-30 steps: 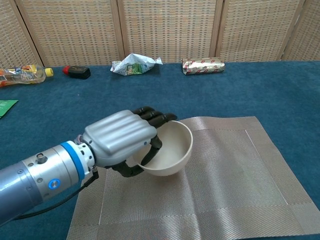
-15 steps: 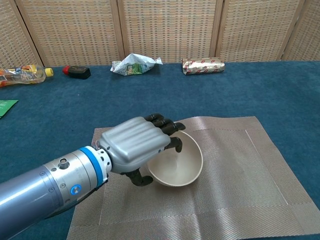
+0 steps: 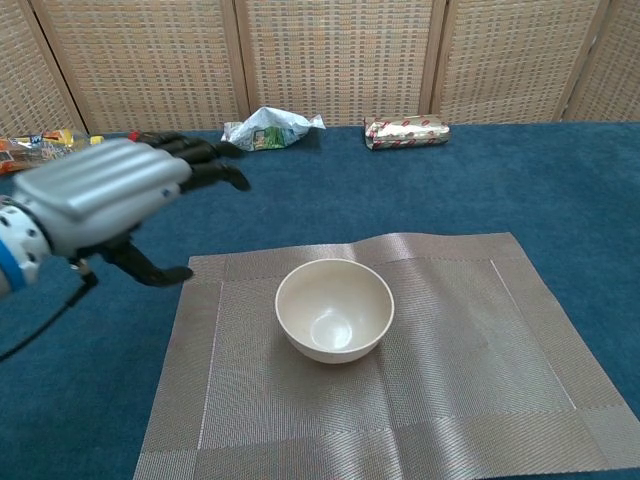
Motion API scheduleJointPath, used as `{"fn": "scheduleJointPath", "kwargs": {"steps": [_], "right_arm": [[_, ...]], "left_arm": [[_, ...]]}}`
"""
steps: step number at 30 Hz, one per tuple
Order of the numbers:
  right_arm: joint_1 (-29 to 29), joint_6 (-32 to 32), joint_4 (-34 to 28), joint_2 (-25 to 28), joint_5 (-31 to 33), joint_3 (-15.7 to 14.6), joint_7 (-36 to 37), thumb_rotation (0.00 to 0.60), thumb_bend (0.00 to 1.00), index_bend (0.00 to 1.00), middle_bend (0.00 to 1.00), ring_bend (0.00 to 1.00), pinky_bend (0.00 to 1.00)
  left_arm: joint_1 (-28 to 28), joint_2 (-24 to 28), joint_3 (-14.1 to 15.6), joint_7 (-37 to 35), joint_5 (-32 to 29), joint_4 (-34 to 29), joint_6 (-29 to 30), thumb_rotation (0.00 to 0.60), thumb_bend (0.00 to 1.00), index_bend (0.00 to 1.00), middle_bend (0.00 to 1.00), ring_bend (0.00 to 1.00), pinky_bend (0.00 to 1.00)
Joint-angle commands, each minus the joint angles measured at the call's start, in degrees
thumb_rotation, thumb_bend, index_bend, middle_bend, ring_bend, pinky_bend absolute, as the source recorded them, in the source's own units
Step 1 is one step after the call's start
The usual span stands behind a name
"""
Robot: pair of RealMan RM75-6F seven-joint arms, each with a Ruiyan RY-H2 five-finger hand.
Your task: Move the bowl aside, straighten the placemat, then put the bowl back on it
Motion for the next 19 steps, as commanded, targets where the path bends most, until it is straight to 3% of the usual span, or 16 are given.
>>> {"fn": "scheduleJointPath", "kwargs": {"steps": [1,11,19], "right_arm": [[0.1,-0.7,0.05,-0.07,0.13,-0.22,-1.08,0.6,0.13,0.03,0.0,0.0,0.0],[1.02,-5.28,-0.67,1.08,0.86,-1.61,-5.6,0.6,0.13,0.02,0.0,0.0,0.0],[1.6,-8.28,-1.74,1.13,2.54,-1.93,-8.76,0.6,0.13,0.02,0.0,0.0,0.0]], "left_arm": [[5.73,6.37,1.85,-7.03,3.73,-2.37,8.26,0.6,0.25,0.14,0.0,0.0,0.0],[17.78,13.27,5.82,-18.16,6.96,4.8,24.12,0.6,0.23,0.06,0.0,0.0,0.0],[24.05,13.29,7.09,-24.25,6.13,13.21,29.46,0.6,0.23,0.0,0.0,0.0,0.0]]}}
